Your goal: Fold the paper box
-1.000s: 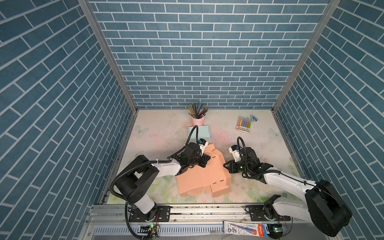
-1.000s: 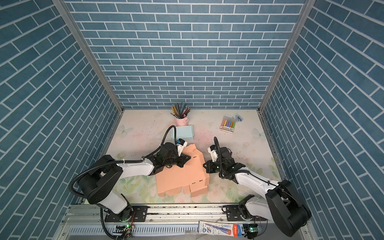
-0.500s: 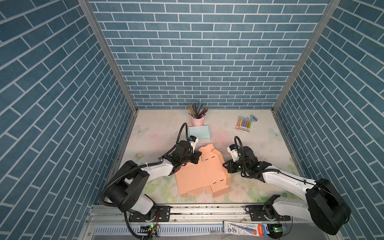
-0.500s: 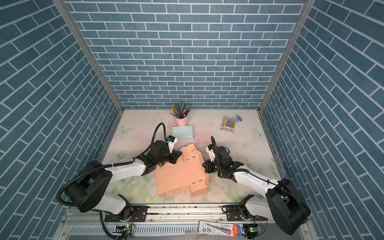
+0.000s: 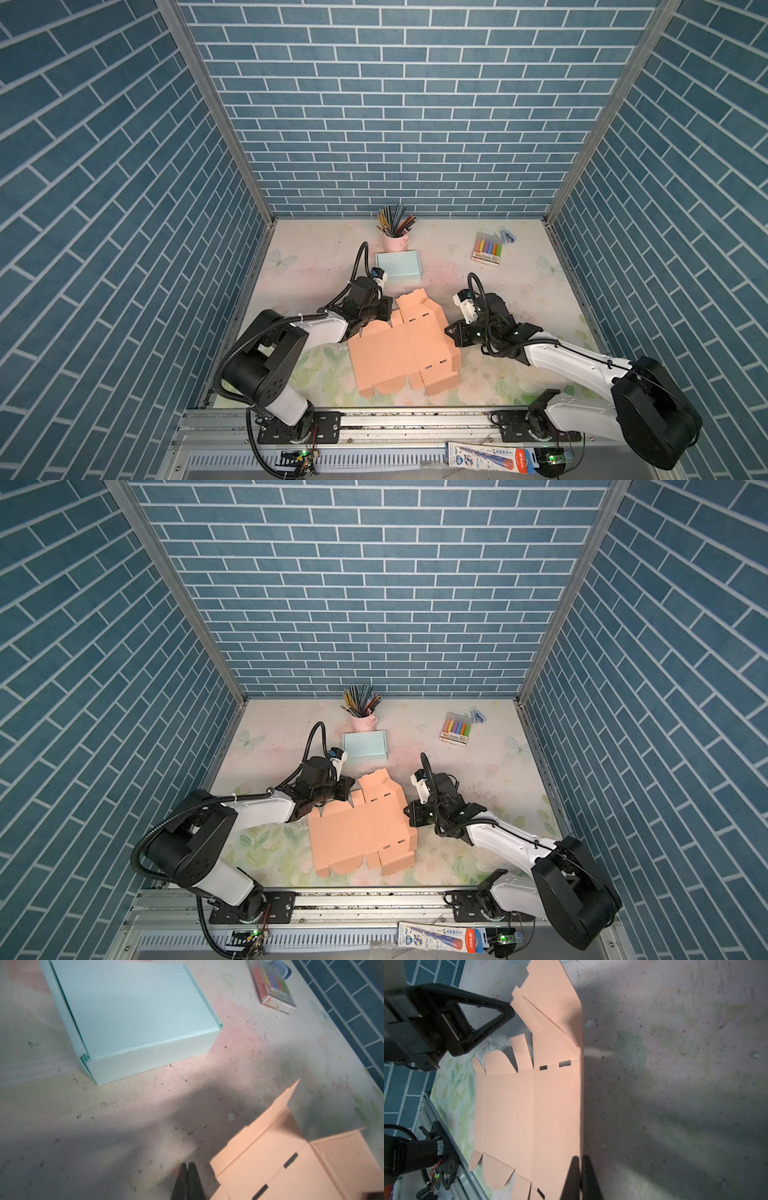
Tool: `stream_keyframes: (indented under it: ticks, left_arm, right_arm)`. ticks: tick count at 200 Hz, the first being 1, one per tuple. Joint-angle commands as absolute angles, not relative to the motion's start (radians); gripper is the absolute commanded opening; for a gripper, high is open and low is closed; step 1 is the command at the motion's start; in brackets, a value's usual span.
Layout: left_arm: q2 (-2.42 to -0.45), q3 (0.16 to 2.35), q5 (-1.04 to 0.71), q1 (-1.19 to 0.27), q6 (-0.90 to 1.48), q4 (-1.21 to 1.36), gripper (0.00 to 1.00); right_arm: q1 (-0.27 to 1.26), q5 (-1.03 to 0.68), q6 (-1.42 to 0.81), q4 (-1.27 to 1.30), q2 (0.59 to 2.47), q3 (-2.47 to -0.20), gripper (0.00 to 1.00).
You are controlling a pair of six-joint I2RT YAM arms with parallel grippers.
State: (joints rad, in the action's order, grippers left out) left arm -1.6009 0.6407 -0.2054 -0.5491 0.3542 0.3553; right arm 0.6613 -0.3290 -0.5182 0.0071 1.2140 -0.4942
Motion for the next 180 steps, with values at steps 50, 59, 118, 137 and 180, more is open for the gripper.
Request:
stream_keyframes:
  ticks: [50, 59, 118, 137, 180]
  left_arm:
    - [-1.609, 0.638, -0.234, -0.550, 0.334, 0.367, 0.00]
    - [-1.604, 0.634, -0.240, -0.550, 0.334, 0.363, 0.00]
    - [-1.578, 0.620, -0.241, -0.559, 0.327, 0.346, 0.00]
    - [-1.584, 0.620, -0.245, -0.562, 0.328, 0.344, 0.00]
    - [-1.575, 0.611, -0.208, -0.558, 0.318, 0.338, 0.00]
  right_arm:
    - [0.671, -0.314, -0.492, -0.012, 1.197, -0.525, 0.00]
    - [0.670, -0.311, -0.491, -0.013, 1.198, -0.526, 0.00]
    - [0.671, -0.314, -0.489, -0.016, 1.201, -0.536, 0.00]
    - [0.673, -0.311, -0.488, -0.020, 1.194, -0.538, 0.00]
    - [0.673, -0.309, -0.488, -0.029, 1.183, -0.535, 0.00]
